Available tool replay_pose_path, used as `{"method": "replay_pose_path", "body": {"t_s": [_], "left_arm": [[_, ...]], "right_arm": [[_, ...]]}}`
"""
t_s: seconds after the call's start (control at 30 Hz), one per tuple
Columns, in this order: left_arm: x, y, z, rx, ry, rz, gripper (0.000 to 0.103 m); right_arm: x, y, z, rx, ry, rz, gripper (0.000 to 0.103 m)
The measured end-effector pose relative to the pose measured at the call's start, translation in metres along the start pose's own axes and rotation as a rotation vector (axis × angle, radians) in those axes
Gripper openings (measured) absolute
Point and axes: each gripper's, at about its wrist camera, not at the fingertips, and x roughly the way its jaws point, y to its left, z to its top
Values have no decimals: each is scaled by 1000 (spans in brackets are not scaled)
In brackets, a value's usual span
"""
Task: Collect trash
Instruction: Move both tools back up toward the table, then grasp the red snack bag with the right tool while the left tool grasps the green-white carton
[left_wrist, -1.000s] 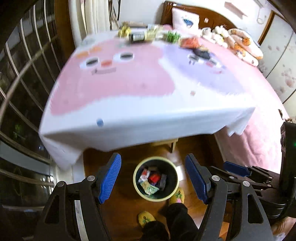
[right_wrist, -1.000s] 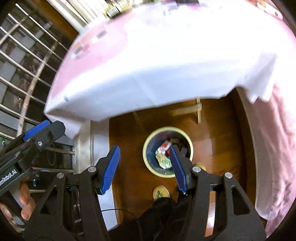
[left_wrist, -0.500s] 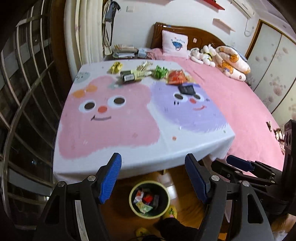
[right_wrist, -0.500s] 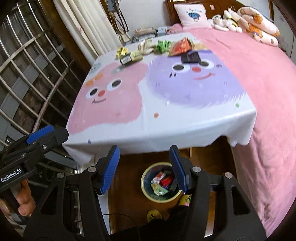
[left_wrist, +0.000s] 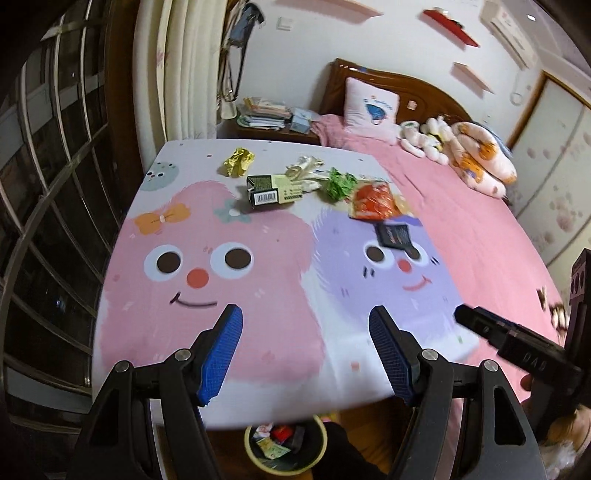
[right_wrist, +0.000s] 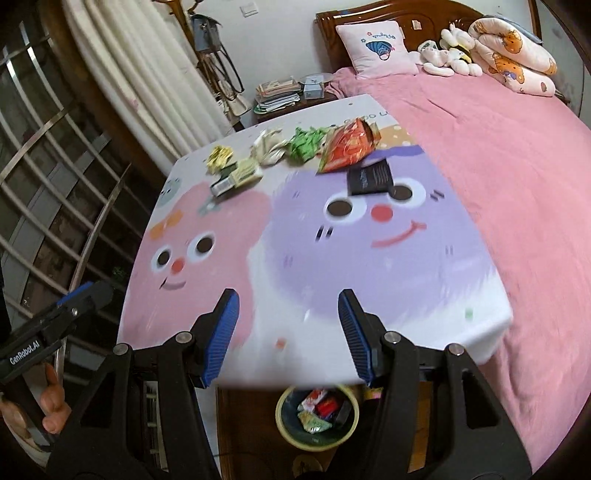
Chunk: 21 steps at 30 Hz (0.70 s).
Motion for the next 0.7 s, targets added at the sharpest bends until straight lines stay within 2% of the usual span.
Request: {"method": "replay_pose_path", "body": {"t_s": [0.23, 0.4, 0.5, 0.7], "left_arm": [[105, -4, 72, -131, 56, 70, 72], [179, -5, 114, -217, 87, 108, 72], [219, -4, 133, -269, 91, 110, 72], [271, 8, 152, -359, 119, 117, 72]], "right_arm": [[98, -67, 114, 28, 69, 19, 53], [172, -117, 179, 48, 136, 19, 53], [214, -138, 202, 64, 186, 26, 53], [276, -159, 216, 100, 250, 71, 53]]}}
